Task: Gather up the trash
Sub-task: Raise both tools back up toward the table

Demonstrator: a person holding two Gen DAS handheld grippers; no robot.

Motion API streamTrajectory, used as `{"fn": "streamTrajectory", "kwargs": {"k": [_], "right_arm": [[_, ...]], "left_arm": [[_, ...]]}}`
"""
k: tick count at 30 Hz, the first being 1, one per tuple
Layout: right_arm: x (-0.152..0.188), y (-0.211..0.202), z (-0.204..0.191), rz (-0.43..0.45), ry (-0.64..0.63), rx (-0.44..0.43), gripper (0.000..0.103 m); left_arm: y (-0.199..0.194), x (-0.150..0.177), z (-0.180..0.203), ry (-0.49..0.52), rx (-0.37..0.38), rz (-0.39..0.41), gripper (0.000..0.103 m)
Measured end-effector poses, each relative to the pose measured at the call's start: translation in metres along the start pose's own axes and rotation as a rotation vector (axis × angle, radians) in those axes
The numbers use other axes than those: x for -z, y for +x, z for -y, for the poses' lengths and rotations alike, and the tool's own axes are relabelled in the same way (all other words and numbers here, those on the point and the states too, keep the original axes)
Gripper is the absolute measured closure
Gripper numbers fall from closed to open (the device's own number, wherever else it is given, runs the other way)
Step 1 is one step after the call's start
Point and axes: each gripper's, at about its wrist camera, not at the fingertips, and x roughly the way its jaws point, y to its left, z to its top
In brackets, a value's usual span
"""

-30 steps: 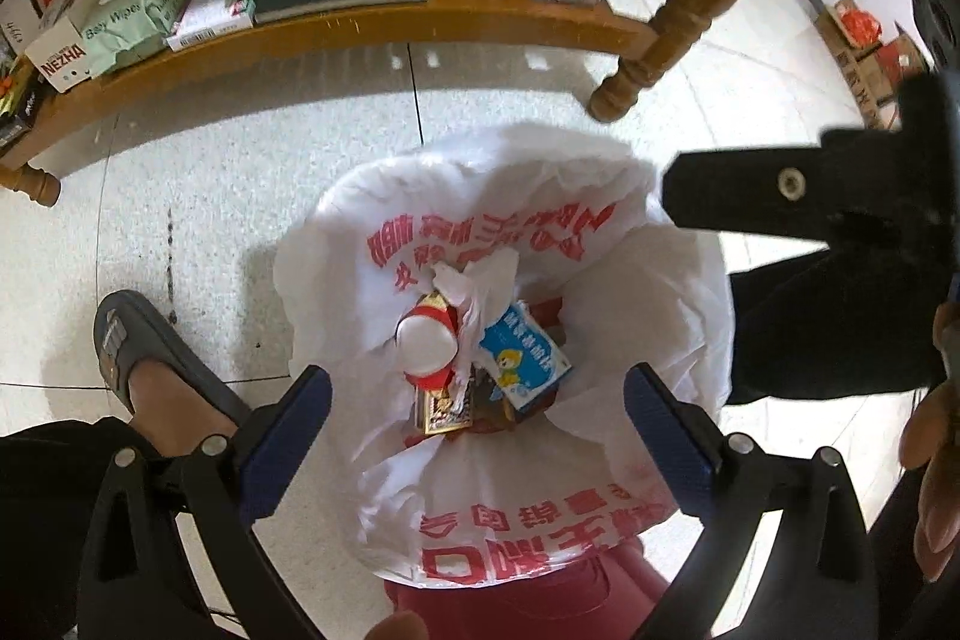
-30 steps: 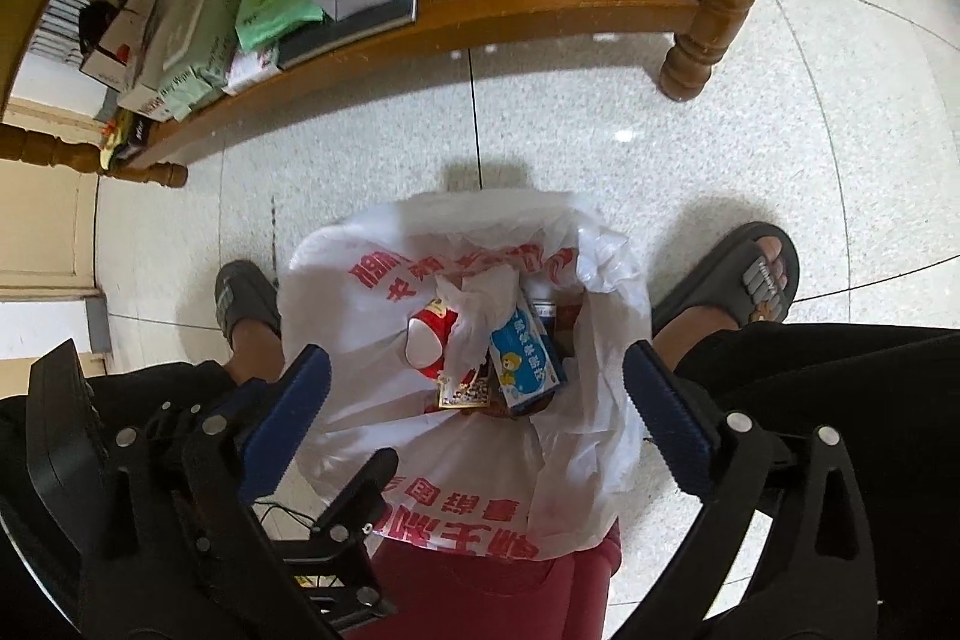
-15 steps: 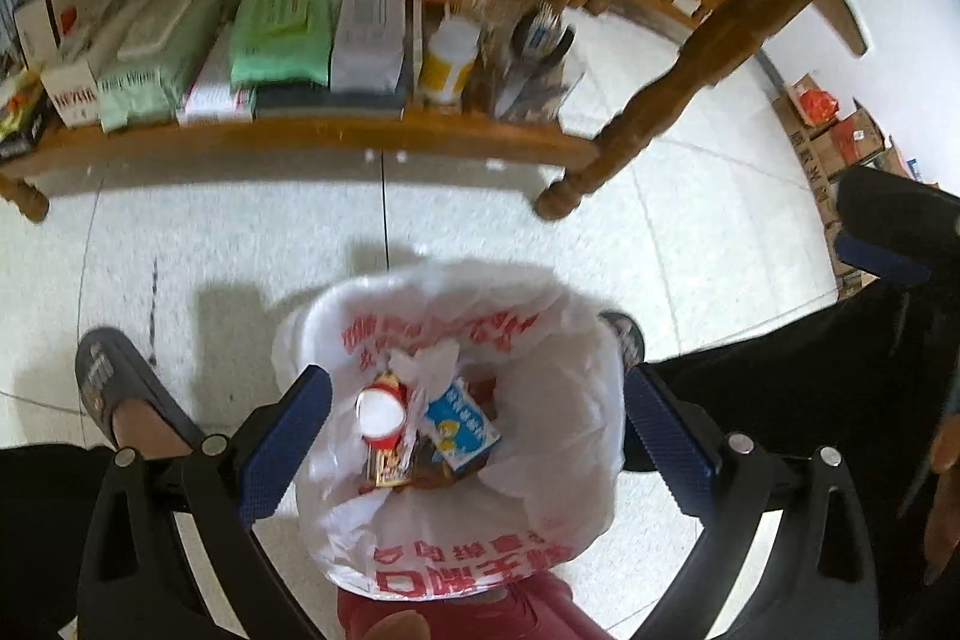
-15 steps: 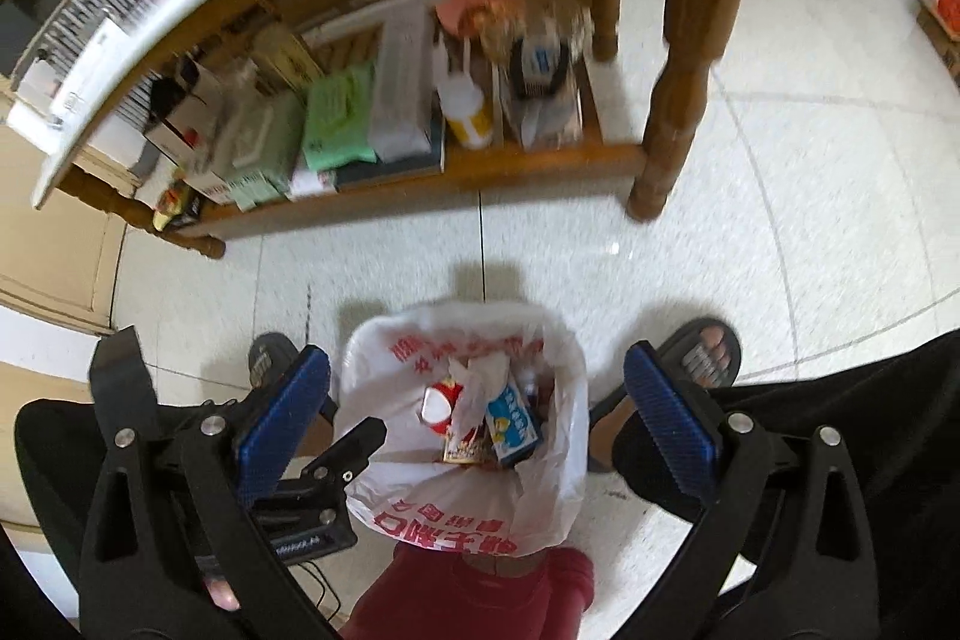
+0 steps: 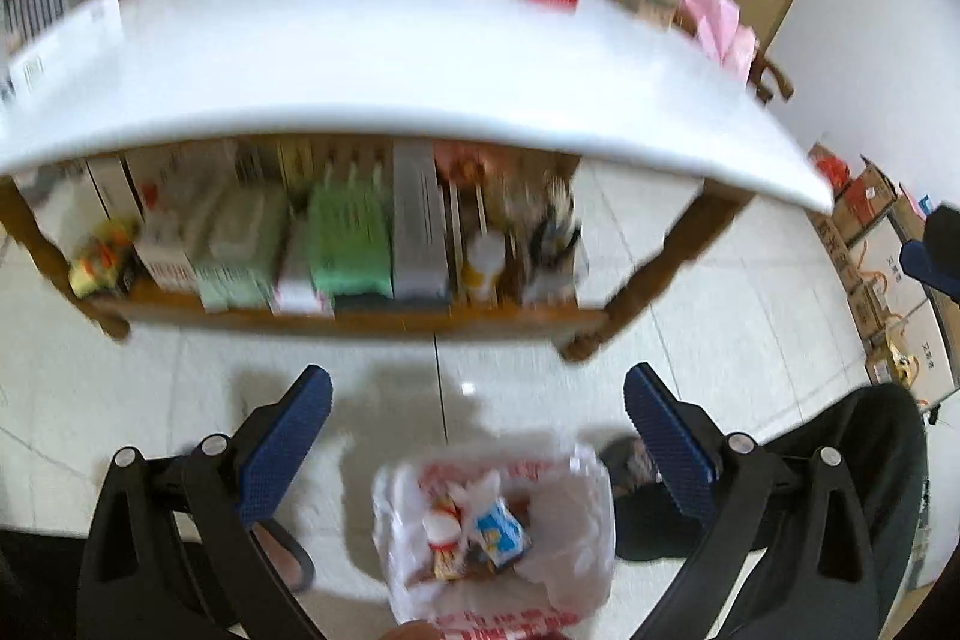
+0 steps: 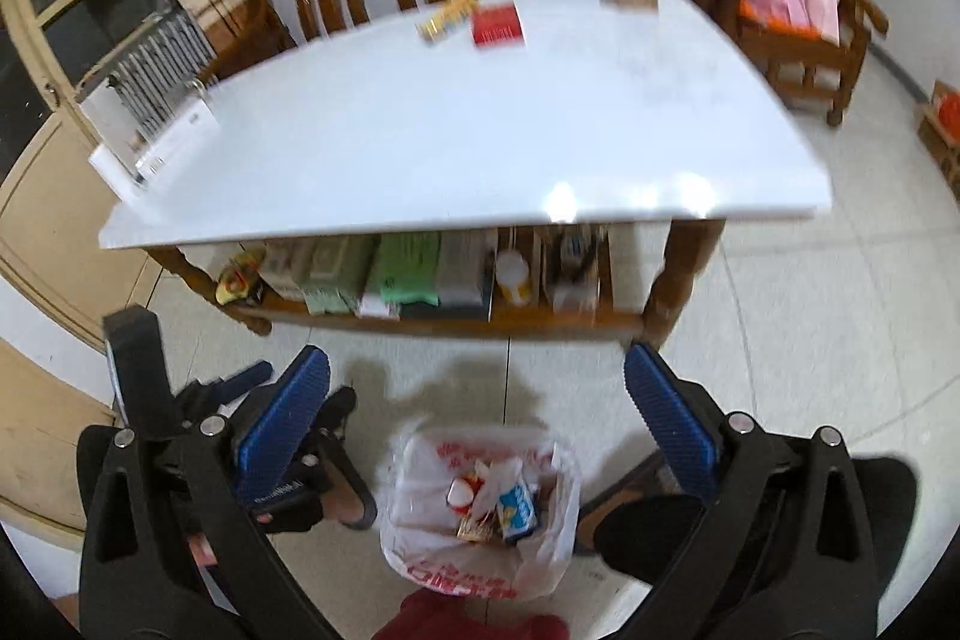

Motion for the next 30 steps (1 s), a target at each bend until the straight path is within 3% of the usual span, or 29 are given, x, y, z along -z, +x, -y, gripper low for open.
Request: {"fn": "streamTrajectory", "kwargs": {"k": [7, 11, 30], "right_arm": [[-0.044, -0.043, -0.014, 0.126, -0.092, 0.050, 0.007], [-0.064, -0.055, -0.017, 0.176, -0.110, 0.067, 0.007], [-0.130, -0.076, -0.036, 0.277, -0.173, 0.112, 0.007]], "left_arm": [[-0.054, -0.069, -0.001, 0.024, -0.010, 0.168, 0.008], [-0.072, -0.095, -0.005, 0.023, -0.011, 0.225, 0.008], [-0.125, -0.203, 0.012, 0.116, -0.016, 0.388, 0.008]]}}
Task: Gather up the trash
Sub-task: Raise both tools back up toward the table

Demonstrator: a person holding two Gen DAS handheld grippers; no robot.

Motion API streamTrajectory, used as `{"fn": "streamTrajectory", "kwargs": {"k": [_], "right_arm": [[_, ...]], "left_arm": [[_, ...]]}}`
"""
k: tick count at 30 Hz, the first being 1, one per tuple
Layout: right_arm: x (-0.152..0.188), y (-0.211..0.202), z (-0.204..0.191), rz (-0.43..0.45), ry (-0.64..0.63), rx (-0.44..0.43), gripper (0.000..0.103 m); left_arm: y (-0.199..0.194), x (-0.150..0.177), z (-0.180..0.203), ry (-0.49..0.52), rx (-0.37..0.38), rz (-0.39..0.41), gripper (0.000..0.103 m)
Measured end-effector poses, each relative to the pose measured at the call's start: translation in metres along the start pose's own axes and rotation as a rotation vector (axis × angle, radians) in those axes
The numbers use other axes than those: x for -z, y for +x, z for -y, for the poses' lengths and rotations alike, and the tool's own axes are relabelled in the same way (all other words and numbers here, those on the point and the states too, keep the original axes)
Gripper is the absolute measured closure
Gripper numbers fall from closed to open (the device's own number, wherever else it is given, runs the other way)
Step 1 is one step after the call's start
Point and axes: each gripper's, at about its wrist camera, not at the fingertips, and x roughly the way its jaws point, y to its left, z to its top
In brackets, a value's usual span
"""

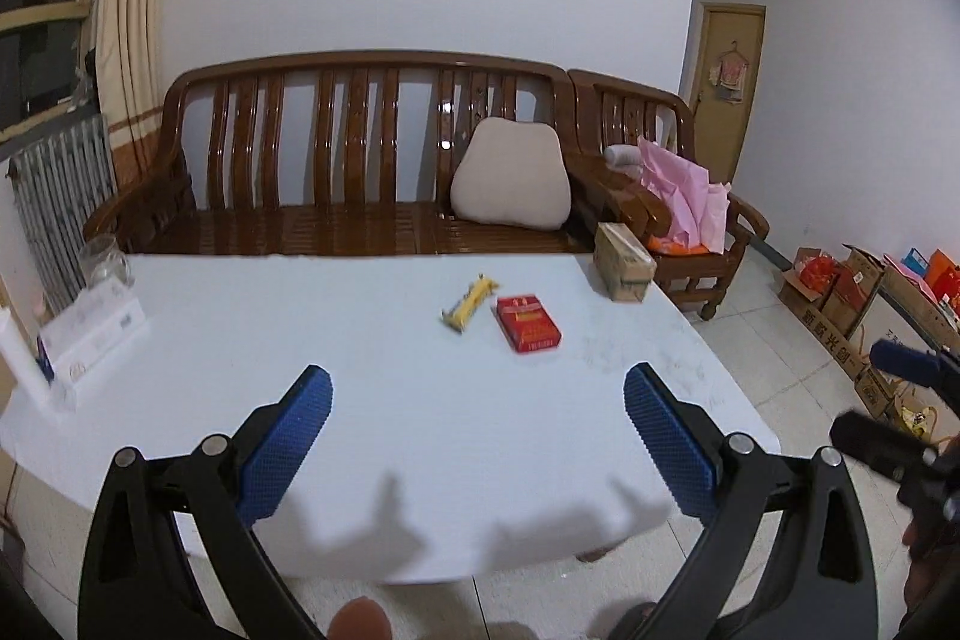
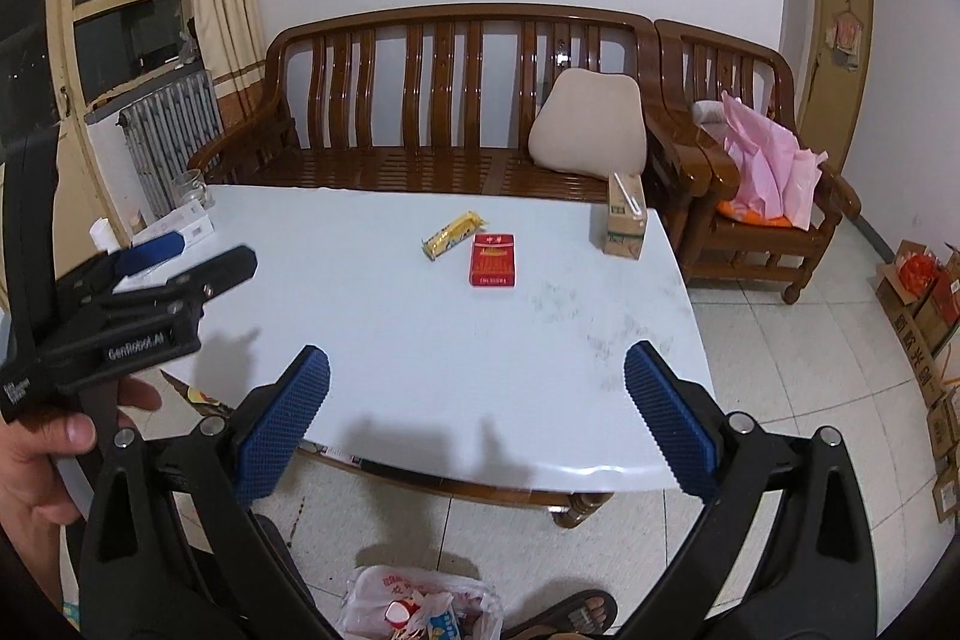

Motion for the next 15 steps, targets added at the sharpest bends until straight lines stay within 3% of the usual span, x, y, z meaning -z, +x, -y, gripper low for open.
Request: {"fn": "streamTrajectory", "kwargs": {"k": [7, 15], "right_arm": [[-0.024, 0.020, -0.002, -0.001, -0.010, 0.007, 0.007], [-0.065, 0.078, 0.006, -0.075, 0.028, -0.005, 0.007]], "left_arm": [[0.029, -0.035, 0.001, 0.036, 0.006, -0.004, 0.008], [0.111, -0.053, -0.005, 0.081, -0.036, -0.090, 0.008]]}}
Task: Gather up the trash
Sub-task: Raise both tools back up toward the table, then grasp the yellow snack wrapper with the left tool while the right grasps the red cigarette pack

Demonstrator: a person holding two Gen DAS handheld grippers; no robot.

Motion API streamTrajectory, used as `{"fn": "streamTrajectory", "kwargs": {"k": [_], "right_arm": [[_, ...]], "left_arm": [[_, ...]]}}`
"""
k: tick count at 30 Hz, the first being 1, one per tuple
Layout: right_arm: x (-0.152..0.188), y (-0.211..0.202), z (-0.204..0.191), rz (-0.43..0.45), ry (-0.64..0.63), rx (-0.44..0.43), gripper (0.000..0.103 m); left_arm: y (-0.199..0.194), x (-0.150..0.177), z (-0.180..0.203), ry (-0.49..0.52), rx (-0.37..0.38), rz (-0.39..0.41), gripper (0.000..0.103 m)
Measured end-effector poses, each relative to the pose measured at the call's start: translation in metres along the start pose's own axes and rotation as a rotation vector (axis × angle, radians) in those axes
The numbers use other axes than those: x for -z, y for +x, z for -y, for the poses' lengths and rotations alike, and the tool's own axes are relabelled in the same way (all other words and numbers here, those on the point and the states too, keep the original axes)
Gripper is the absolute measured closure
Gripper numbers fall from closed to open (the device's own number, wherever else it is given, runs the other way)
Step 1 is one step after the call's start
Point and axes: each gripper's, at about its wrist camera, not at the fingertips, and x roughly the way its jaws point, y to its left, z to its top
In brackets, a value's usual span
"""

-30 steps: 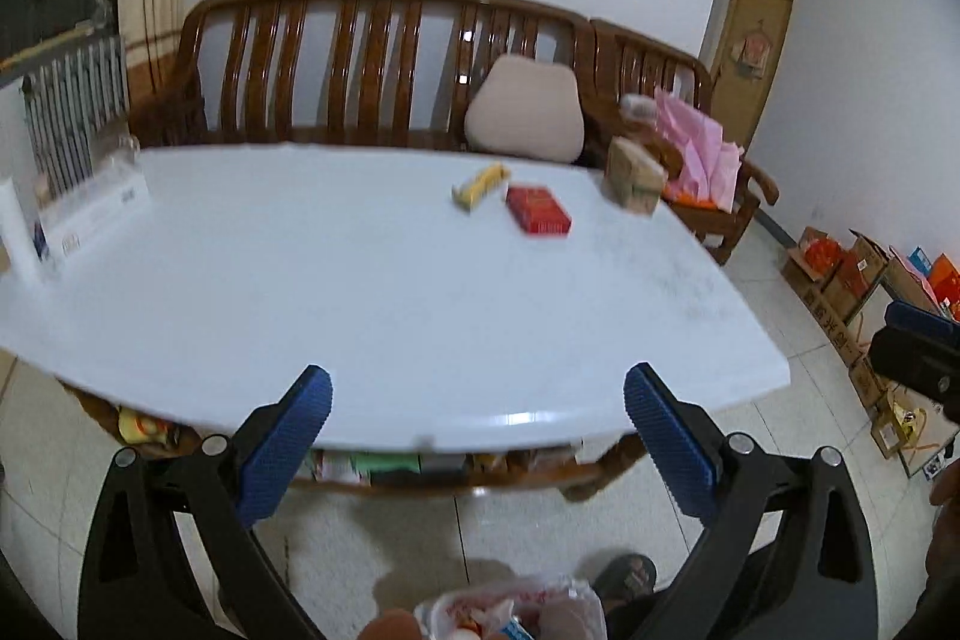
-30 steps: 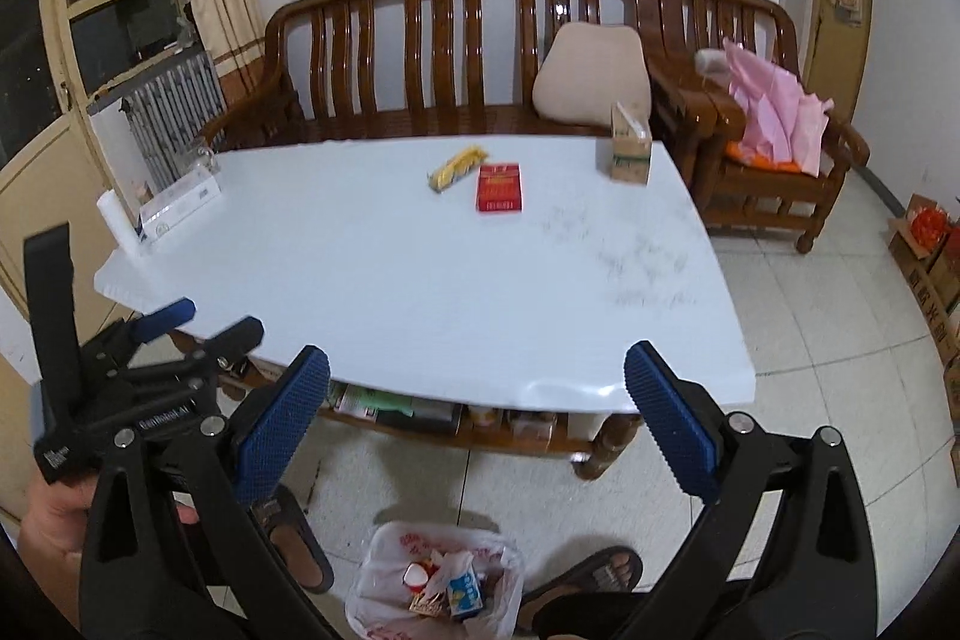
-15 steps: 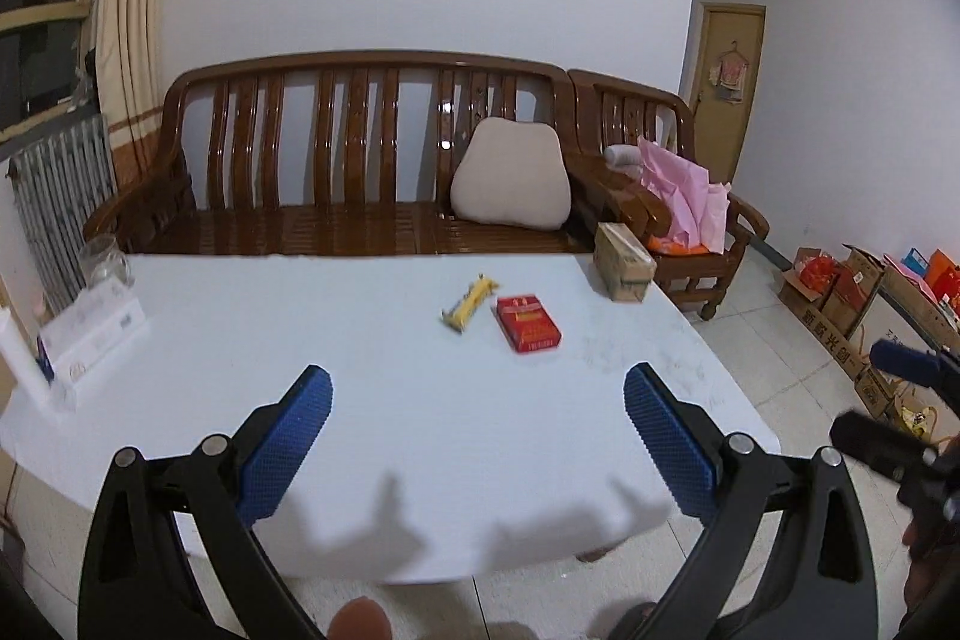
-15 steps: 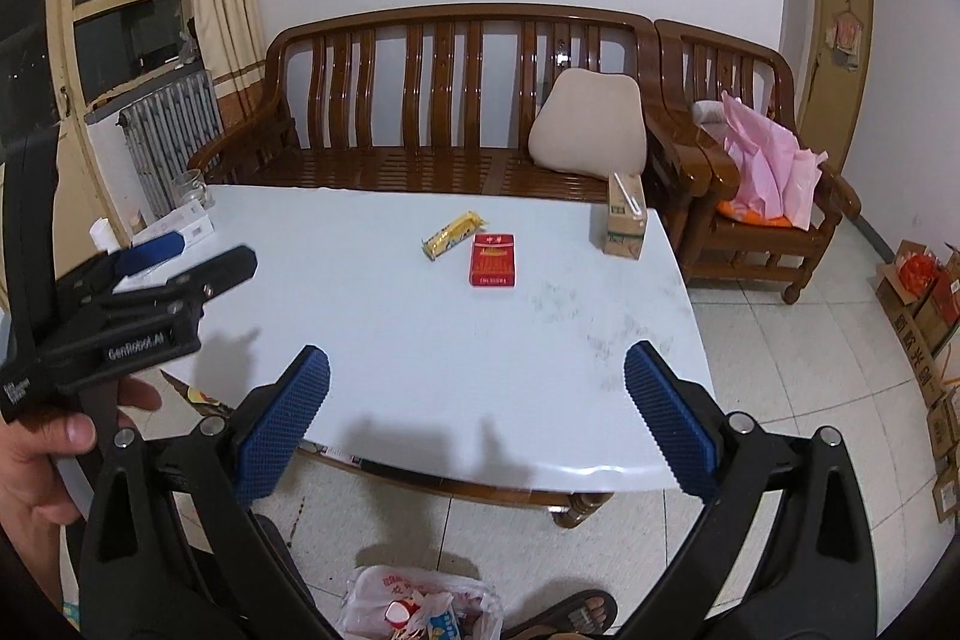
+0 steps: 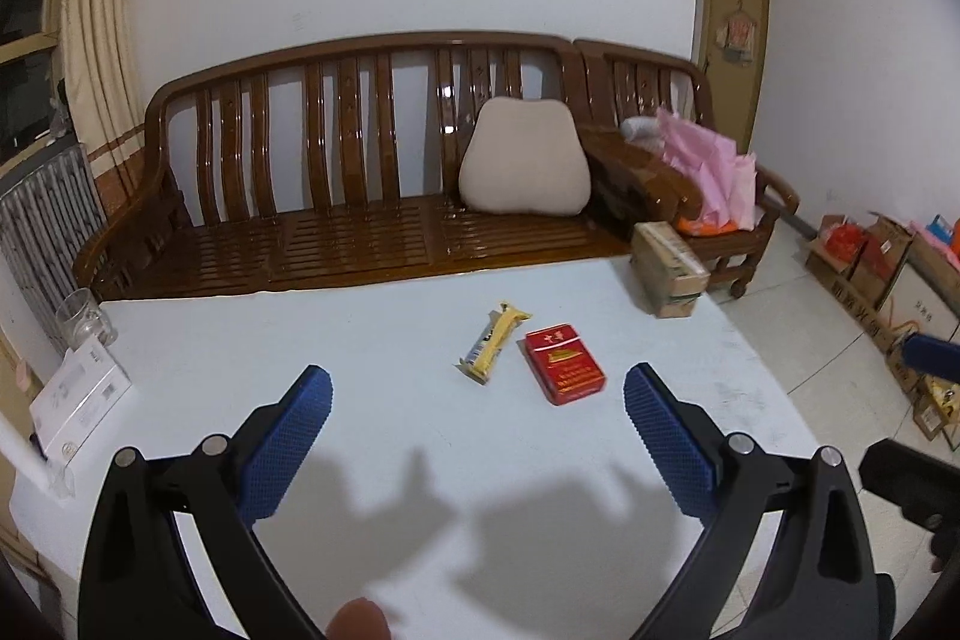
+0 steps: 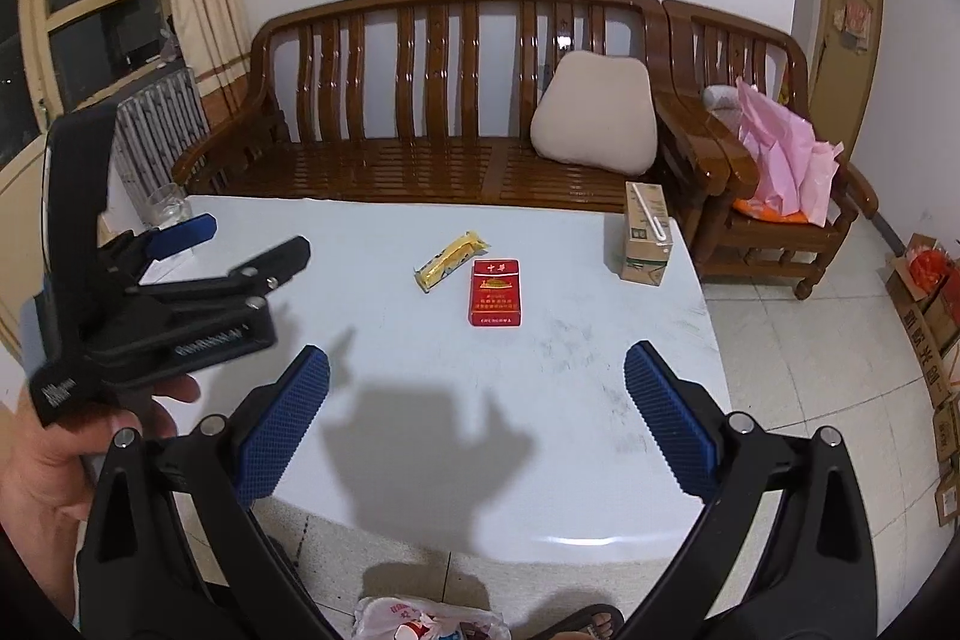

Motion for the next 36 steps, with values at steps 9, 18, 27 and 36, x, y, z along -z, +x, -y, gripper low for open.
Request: {"fn": "streamTrajectory", "kwargs": {"k": [9, 18, 27, 36], "right_arm": [[-0.030, 0.072, 0.009, -0.086, 0.009, 0.025, 0.007], [-0.019, 0.161, 0.020, -0.176, 0.001, 0.030, 0.007], [-0.008, 0.223, 0.017, -0.221, -0.035, 0.047, 0.007], [-0.011, 0.272, 0.022, -0.256, -0.018, 0.080, 0.007]], "left_arm": [[0.101, -0.010, -0.013, 0.008, -0.009, -0.120, 0.008], [0.202, -0.010, -0.011, 0.049, -0.020, -0.250, 0.008], [0.265, -0.004, -0.014, 0.069, -0.028, -0.310, 0.008], [0.293, -0.004, 0.000, 0.116, -0.013, -0.348, 0.008]]}}
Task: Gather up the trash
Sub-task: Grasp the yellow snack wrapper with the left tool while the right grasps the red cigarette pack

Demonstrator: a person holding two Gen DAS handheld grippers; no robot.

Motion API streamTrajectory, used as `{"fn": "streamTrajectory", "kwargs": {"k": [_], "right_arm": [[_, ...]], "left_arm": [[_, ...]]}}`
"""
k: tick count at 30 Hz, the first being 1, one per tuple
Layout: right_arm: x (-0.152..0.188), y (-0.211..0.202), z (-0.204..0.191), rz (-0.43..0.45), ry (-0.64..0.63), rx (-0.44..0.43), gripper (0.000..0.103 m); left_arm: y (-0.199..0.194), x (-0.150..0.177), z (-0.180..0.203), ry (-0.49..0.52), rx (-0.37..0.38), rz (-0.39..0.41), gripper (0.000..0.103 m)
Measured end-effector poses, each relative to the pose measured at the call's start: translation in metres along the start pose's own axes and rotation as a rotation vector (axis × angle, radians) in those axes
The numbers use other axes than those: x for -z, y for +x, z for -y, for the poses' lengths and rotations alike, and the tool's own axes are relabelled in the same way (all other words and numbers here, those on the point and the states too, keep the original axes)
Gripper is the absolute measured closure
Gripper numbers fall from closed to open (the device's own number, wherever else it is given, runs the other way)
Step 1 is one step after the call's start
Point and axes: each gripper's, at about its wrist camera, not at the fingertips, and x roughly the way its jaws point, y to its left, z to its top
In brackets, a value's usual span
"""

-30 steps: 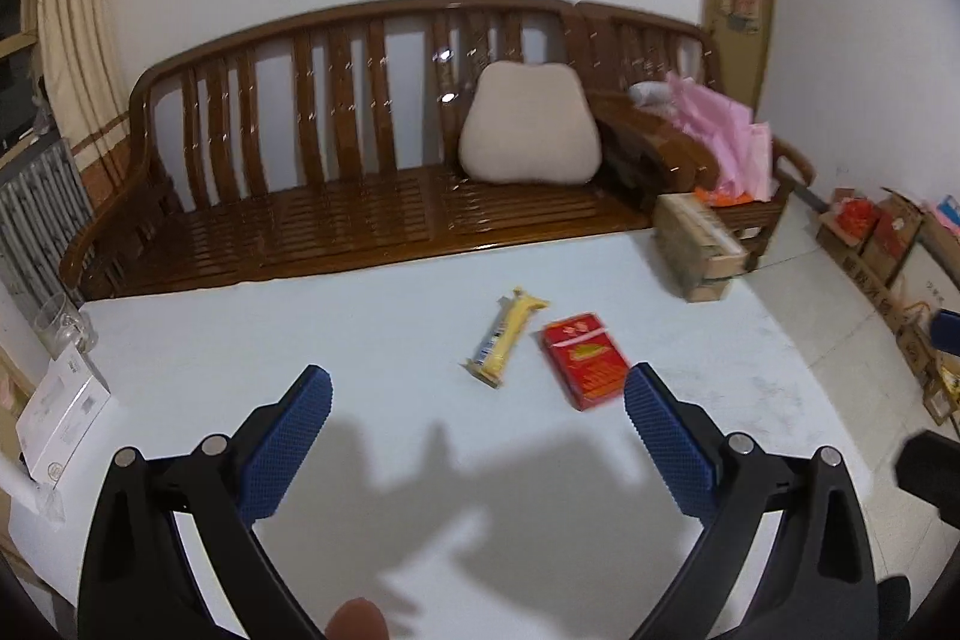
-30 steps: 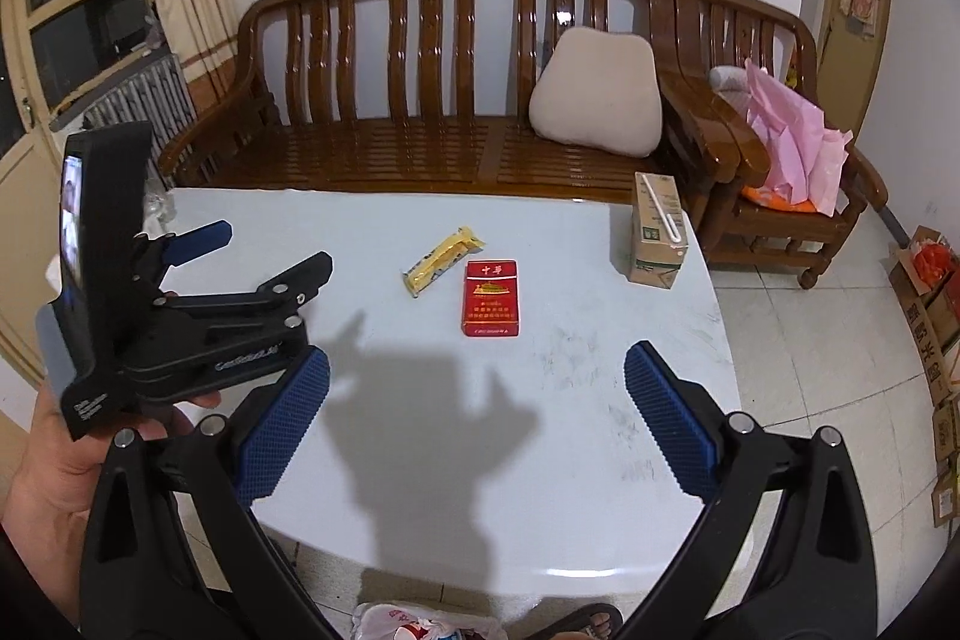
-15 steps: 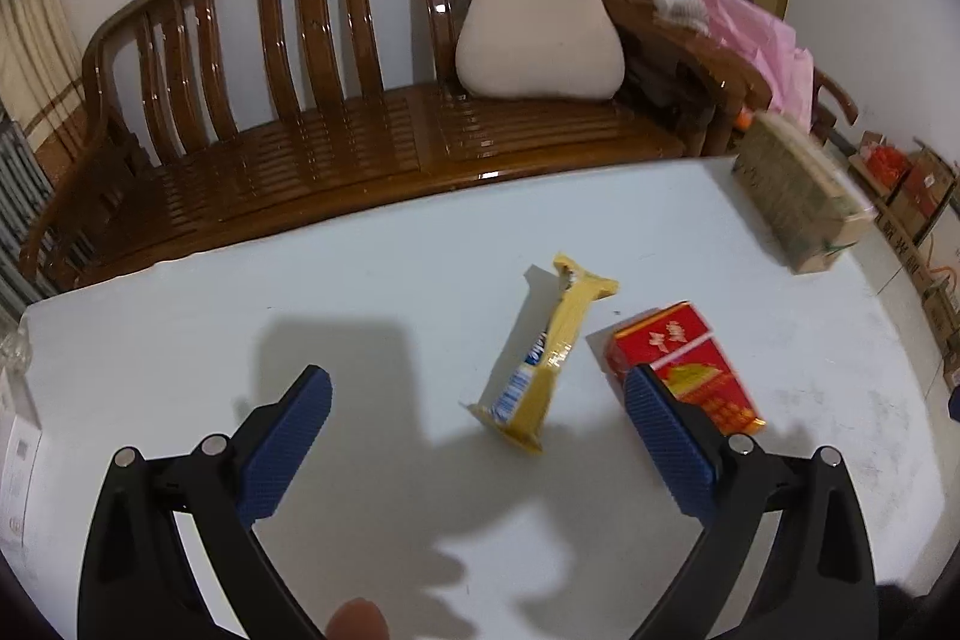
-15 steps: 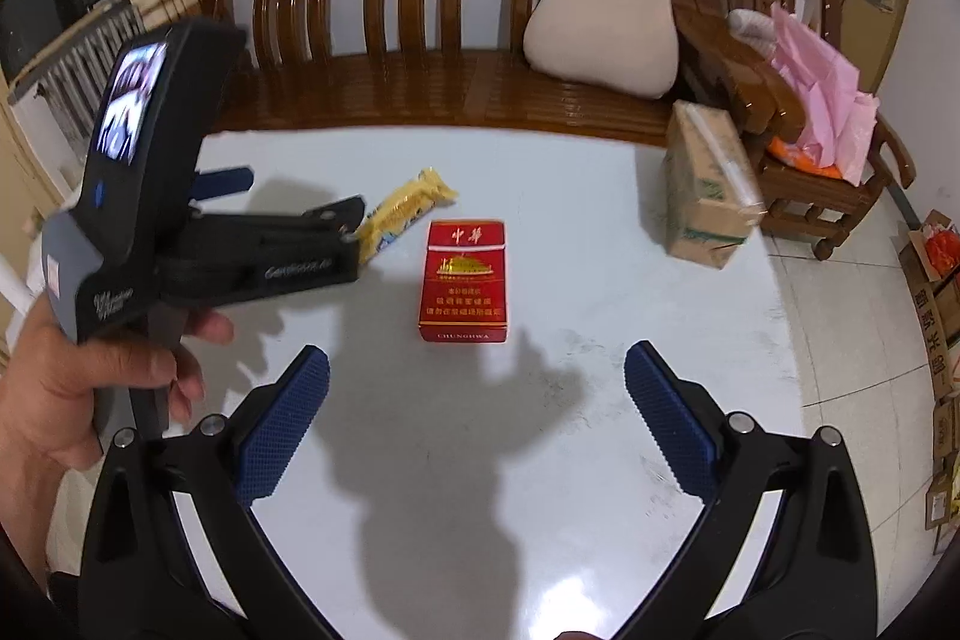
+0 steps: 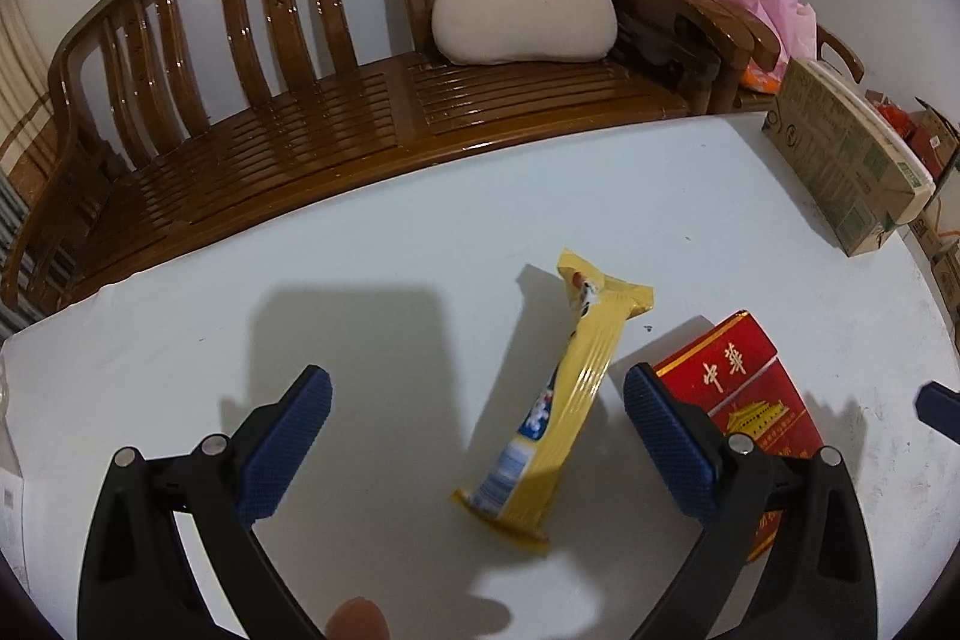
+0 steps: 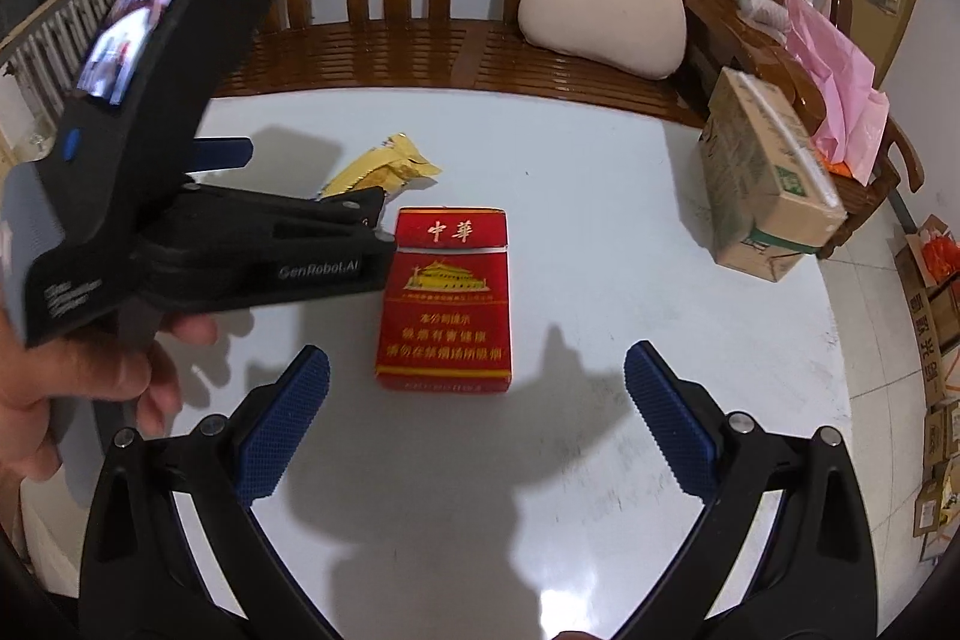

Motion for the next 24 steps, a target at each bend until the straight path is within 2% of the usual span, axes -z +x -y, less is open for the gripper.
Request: {"fn": "streamTrajectory", "kwargs": {"k": [8, 18, 20, 22, 24], "right_arm": [[-0.009, 0.035, 0.002, -0.049, 0.028, 0.019, 0.007], [-0.012, 0.055, -0.001, -0.085, 0.013, 0.018, 0.007], [-0.012, 0.062, -0.001, -0.100, 0.011, 0.022, 0.007], [-0.012, 0.063, 0.001, -0.094, 0.031, 0.007, 0.007], [-0.013, 0.064, 0.002, -0.091, 0.038, 0.006, 0.008]], "left_arm": [[0.018, -0.002, -0.004, -0.003, 0.012, -0.026, 0.008], [0.028, -0.002, -0.007, -0.015, 0.035, -0.026, 0.008], [0.028, -0.003, -0.008, -0.018, 0.057, -0.019, 0.015], [0.027, -0.004, -0.009, -0.033, 0.073, -0.017, 0.027], [0.026, -0.005, -0.007, -0.037, 0.081, -0.011, 0.034]]}}
